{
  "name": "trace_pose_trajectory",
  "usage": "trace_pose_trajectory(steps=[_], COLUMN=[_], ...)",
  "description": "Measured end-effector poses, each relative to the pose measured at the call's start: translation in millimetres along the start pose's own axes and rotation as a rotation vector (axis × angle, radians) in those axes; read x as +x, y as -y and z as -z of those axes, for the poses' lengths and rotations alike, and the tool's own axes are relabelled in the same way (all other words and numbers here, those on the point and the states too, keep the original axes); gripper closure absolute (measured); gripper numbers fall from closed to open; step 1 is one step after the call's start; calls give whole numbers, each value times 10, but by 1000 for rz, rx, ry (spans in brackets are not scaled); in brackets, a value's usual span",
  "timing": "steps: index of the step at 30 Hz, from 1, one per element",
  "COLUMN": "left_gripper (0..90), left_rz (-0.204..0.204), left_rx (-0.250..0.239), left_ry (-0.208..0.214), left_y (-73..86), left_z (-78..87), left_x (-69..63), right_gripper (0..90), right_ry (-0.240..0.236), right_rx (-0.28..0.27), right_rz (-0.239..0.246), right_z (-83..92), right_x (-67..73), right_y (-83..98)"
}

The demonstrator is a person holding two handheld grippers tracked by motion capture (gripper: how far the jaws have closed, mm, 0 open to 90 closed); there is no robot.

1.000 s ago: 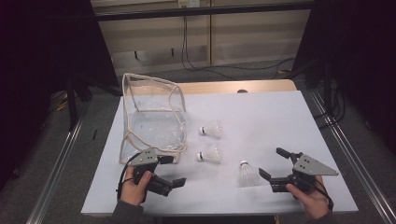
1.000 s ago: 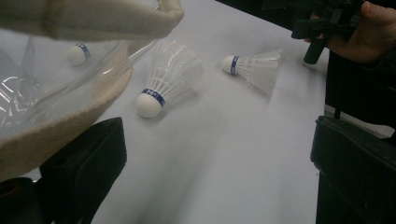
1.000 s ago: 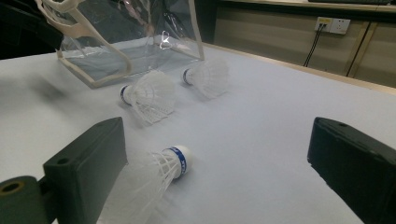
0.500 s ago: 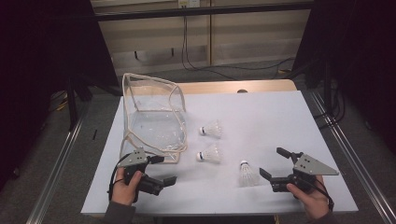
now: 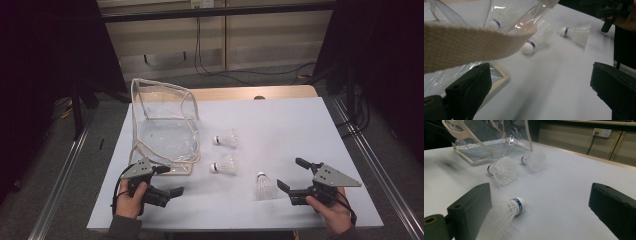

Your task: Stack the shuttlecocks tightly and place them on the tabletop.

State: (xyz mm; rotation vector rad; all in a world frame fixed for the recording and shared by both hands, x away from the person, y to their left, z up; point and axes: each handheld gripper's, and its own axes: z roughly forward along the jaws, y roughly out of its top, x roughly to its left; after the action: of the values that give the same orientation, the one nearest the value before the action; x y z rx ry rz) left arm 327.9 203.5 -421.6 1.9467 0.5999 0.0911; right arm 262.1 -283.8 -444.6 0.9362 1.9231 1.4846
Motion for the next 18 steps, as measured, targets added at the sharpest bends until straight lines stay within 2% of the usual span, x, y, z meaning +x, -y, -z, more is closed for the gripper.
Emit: trace_pose_trajectory(steps=[4,5,10,14,18], left_gripper=[38,38,38,38,37], left_rz=[28,19,39,34,29], left_rx=[-21,-15,-28,-24,-28], left_ry=[-4,-7,-21,-33,-27], left_y=[31,36,47,56,53], left_z=[16,26,71,69,64], left_x=[28,39,63,75,74], right_gripper=[42,45,43,41,47], right_ry=[-4,-8,-9,-13,-21], right_rx=[15,16,27,36,45], right_rz=[6,4,9,1,0], right_z=[-6,-9,-39,-50,-54], right_x=[-2,-1,-6,-13,-21], right_y=[-3,-6,-13,-17,-21])
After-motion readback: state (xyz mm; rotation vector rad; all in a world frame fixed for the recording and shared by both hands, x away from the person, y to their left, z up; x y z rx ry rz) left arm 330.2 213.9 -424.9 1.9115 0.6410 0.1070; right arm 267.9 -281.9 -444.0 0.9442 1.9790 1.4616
